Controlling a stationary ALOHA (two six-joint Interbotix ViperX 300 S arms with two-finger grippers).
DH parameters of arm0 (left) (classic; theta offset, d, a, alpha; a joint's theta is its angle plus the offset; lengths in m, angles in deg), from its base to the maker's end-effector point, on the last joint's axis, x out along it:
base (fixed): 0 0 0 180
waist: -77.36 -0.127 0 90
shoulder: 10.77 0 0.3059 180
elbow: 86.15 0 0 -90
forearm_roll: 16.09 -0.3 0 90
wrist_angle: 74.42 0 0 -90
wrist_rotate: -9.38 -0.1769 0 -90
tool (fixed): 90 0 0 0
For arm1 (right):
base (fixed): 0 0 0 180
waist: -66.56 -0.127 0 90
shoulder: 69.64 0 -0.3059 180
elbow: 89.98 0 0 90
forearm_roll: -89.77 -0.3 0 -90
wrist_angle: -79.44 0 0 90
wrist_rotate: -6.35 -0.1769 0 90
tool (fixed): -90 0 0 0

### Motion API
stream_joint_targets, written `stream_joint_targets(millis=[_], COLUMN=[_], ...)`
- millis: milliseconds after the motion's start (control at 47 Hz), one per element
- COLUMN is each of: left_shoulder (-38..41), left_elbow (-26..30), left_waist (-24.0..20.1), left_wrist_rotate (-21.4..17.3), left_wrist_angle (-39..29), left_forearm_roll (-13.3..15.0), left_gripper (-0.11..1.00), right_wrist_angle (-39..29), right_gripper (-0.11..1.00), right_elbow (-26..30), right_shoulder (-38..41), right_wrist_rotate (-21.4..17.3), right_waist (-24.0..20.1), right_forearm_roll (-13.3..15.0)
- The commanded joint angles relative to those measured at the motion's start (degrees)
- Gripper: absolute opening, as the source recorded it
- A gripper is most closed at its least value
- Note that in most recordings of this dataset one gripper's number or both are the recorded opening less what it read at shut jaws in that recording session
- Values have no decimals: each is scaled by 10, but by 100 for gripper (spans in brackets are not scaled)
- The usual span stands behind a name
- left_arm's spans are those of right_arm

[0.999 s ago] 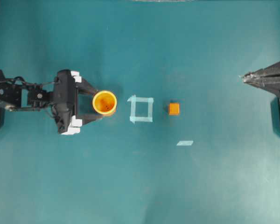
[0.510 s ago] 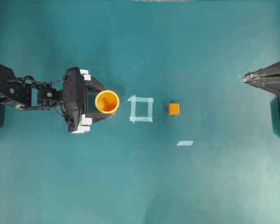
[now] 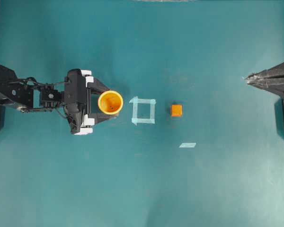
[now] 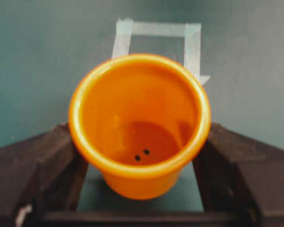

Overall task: Move the cup backward with left arm.
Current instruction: 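Drag the gripped orange cup backward toward the table's far edge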

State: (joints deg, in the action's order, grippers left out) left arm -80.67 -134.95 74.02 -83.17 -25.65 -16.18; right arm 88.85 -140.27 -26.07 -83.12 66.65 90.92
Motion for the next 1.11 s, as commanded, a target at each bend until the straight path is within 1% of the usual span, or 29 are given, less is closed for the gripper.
stream_joint_targets(millis=[0, 106, 255, 468, 808, 1084], left_shoulder=[-8, -8, -9, -11, -4, -4], left_elbow=[8, 10, 9, 11, 48, 60], left_waist=[-4, -11, -32, -82, -154, -221], left_wrist_rotate=[0, 0, 0, 0, 1, 4], left_wrist_angle=[13, 23, 25, 25, 25, 12], left_forearm_roll=[-1, -1, -1, -1, -1, -1], left_gripper=[63, 63, 63, 63, 63, 63], right_wrist_angle=[3, 1, -1, -1, -2, -2], right_gripper=[-1, -1, 0, 0, 0, 0], right_elbow=[19, 20, 23, 26, 26, 27], right_shoulder=[1, 1, 0, -1, 0, -1], right_wrist_rotate=[-1, -2, -2, -2, -1, -1], right_waist=[1, 1, 1, 1, 1, 1], right_forearm_roll=[0, -1, 0, 0, 0, 0])
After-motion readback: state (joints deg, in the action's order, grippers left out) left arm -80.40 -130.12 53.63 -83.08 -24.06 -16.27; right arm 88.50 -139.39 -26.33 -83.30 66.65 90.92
